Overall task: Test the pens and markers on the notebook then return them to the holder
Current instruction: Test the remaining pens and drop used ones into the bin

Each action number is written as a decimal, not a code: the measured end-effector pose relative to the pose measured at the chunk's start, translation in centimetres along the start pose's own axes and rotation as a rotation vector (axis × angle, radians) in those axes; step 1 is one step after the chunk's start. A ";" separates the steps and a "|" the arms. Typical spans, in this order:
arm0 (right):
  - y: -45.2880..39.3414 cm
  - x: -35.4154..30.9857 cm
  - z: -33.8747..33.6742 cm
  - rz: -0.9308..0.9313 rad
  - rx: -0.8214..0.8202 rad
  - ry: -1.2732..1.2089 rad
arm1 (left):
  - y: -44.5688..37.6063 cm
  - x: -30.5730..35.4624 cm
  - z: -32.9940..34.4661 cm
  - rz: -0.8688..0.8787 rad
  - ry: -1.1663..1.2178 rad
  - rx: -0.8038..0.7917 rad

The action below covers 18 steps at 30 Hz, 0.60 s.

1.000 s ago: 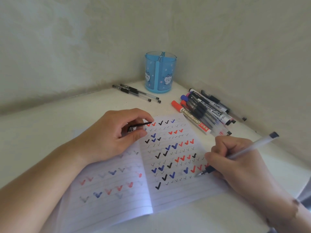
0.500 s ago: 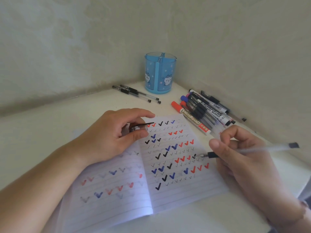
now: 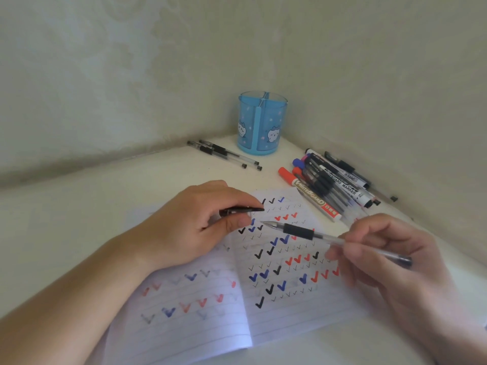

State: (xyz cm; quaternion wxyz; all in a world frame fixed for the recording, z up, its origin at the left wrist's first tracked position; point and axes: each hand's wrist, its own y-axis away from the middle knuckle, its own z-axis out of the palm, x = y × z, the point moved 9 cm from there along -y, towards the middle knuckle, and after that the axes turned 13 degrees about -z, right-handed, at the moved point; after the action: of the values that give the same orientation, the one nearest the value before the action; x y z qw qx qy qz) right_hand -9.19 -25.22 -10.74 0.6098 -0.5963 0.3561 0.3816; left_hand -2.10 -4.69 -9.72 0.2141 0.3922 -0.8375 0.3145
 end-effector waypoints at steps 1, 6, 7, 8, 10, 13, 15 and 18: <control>0.0 0.0 0.2 0.012 0.004 0.011 | 0.0 0.1 0.1 0.001 0.007 -0.007; 0.0 0.1 0.3 0.034 -0.002 0.088 | 0.2 0.6 0.3 0.010 0.033 -0.035; 0.0 0.0 0.4 0.034 -0.008 0.103 | 0.2 0.7 0.3 0.014 0.039 -0.040; 0.0 0.0 0.4 0.032 -0.016 0.109 | 0.2 0.8 0.4 0.019 0.043 -0.044; 0.0 0.0 0.5 0.030 -0.025 0.109 | 0.3 1.1 0.5 0.033 0.037 -0.050; 0.0 0.0 0.6 0.030 -0.034 0.119 | 0.3 1.2 0.9 0.036 0.020 -0.067; 0.0 -0.1 0.4 0.021 -0.012 0.115 | 0.3 1.1 0.8 0.033 0.018 -0.063; 0.0 -0.1 0.2 0.021 0.017 0.084 | 0.2 1.1 0.6 0.025 -0.006 -0.043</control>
State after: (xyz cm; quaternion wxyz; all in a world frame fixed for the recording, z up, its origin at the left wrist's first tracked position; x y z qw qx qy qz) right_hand -9.26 -25.05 -10.61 0.5954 -0.6028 0.3908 0.3596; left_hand -2.94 -5.55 -9.56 0.2160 0.3781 -0.8494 0.2981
